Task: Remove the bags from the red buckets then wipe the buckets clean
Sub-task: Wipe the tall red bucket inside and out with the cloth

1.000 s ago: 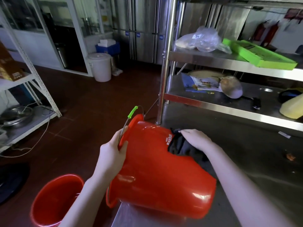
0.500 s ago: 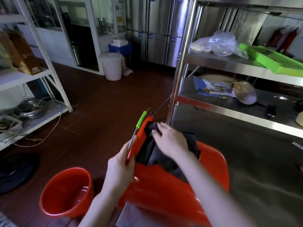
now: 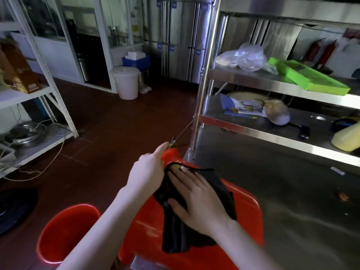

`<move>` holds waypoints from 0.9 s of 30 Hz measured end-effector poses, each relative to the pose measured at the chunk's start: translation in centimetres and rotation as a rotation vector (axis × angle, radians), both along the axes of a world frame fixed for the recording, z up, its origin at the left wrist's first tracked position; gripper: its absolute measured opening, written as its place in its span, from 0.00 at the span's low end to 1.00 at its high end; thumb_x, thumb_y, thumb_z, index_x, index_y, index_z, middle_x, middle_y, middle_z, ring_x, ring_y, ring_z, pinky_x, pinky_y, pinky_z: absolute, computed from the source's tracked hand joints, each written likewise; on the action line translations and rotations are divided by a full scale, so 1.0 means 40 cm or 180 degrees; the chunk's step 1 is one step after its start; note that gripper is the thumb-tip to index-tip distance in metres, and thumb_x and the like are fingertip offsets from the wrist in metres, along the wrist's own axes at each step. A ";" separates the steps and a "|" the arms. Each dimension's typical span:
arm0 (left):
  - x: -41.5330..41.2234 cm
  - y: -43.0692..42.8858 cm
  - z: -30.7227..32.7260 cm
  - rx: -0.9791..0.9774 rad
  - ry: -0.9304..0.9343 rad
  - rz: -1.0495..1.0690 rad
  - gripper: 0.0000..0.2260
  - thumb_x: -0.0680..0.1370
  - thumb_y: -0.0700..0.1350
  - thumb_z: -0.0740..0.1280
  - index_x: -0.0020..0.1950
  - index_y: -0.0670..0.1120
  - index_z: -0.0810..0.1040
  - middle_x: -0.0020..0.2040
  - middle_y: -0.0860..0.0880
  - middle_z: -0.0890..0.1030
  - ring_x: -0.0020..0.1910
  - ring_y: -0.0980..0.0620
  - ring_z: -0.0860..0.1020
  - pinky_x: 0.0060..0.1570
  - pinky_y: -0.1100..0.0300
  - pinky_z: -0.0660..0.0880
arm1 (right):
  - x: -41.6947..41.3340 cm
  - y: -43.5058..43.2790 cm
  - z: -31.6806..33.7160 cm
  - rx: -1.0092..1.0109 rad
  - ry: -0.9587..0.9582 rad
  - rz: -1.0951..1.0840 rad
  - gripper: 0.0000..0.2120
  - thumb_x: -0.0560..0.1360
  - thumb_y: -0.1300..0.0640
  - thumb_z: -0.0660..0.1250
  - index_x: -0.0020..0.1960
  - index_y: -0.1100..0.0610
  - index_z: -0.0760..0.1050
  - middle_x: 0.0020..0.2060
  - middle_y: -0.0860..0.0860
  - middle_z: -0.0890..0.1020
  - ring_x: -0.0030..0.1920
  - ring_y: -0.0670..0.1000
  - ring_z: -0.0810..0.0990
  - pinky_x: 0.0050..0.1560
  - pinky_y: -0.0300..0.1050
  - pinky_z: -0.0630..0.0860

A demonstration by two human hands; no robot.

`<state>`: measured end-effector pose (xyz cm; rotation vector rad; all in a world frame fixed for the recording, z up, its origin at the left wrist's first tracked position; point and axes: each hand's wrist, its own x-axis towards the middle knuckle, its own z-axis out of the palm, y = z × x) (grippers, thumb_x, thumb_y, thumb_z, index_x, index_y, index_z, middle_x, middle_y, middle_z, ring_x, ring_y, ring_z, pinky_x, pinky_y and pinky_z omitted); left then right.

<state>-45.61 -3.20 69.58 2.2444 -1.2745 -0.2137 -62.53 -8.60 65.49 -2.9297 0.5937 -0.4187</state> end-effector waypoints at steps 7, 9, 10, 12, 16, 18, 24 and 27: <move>0.044 0.048 0.001 -0.0084 0.0105 -0.0360 0.26 0.76 0.42 0.68 0.69 0.62 0.67 0.42 0.53 0.81 0.32 0.58 0.79 0.32 0.62 0.79 | -0.037 -0.008 -0.033 0.0050 -0.0048 -0.0267 0.32 0.76 0.37 0.54 0.77 0.47 0.58 0.77 0.44 0.60 0.77 0.47 0.57 0.76 0.49 0.55; 0.048 0.082 -0.008 -0.0156 0.0122 -0.0403 0.26 0.75 0.41 0.70 0.68 0.62 0.68 0.42 0.56 0.81 0.33 0.59 0.80 0.33 0.64 0.79 | 0.013 -0.095 -0.010 0.0796 0.0065 -0.0671 0.31 0.76 0.35 0.52 0.76 0.45 0.60 0.76 0.43 0.61 0.75 0.48 0.61 0.74 0.47 0.60; 0.046 0.103 -0.014 -0.0152 0.0139 -0.0413 0.27 0.75 0.41 0.70 0.67 0.64 0.68 0.43 0.57 0.81 0.34 0.60 0.80 0.33 0.65 0.79 | 0.038 -0.143 -0.001 0.1269 0.0248 -0.0837 0.30 0.76 0.34 0.52 0.75 0.43 0.62 0.76 0.42 0.62 0.74 0.50 0.63 0.72 0.47 0.62; 0.036 0.138 -0.027 -0.0143 0.0287 -0.0439 0.31 0.74 0.42 0.71 0.67 0.69 0.65 0.46 0.59 0.81 0.36 0.61 0.80 0.34 0.67 0.78 | 0.076 -0.216 0.010 0.2215 0.0581 -0.0984 0.24 0.77 0.35 0.53 0.72 0.39 0.65 0.74 0.43 0.65 0.73 0.52 0.65 0.70 0.49 0.63; 0.011 0.164 -0.033 -0.0123 0.0570 -0.0366 0.34 0.71 0.42 0.74 0.65 0.72 0.64 0.43 0.55 0.82 0.33 0.57 0.82 0.35 0.57 0.82 | 0.070 -0.229 0.002 0.2468 0.0587 -0.0902 0.24 0.78 0.36 0.53 0.72 0.39 0.66 0.74 0.43 0.65 0.74 0.52 0.63 0.70 0.49 0.61; 0.005 0.158 -0.024 -0.0161 0.0584 -0.0336 0.34 0.70 0.42 0.75 0.64 0.71 0.65 0.42 0.55 0.82 0.33 0.60 0.81 0.34 0.60 0.81 | 0.014 -0.178 0.001 0.1806 0.0457 -0.0604 0.28 0.77 0.34 0.52 0.75 0.41 0.60 0.76 0.38 0.60 0.75 0.47 0.60 0.73 0.48 0.60; 0.002 0.167 -0.020 -0.0141 0.0433 -0.0314 0.35 0.67 0.47 0.77 0.63 0.76 0.64 0.42 0.57 0.80 0.38 0.62 0.79 0.28 0.75 0.70 | -0.250 0.030 -0.064 -0.0114 0.0155 -0.0108 0.32 0.79 0.35 0.50 0.79 0.44 0.49 0.78 0.41 0.49 0.78 0.43 0.46 0.76 0.47 0.49; -0.003 0.198 -0.027 -0.0245 0.0410 -0.0299 0.36 0.67 0.48 0.78 0.63 0.75 0.65 0.42 0.56 0.80 0.39 0.66 0.78 0.31 0.76 0.71 | -0.255 -0.018 -0.066 0.0203 0.0065 -0.0237 0.31 0.78 0.33 0.49 0.78 0.42 0.51 0.78 0.38 0.51 0.77 0.42 0.49 0.74 0.44 0.50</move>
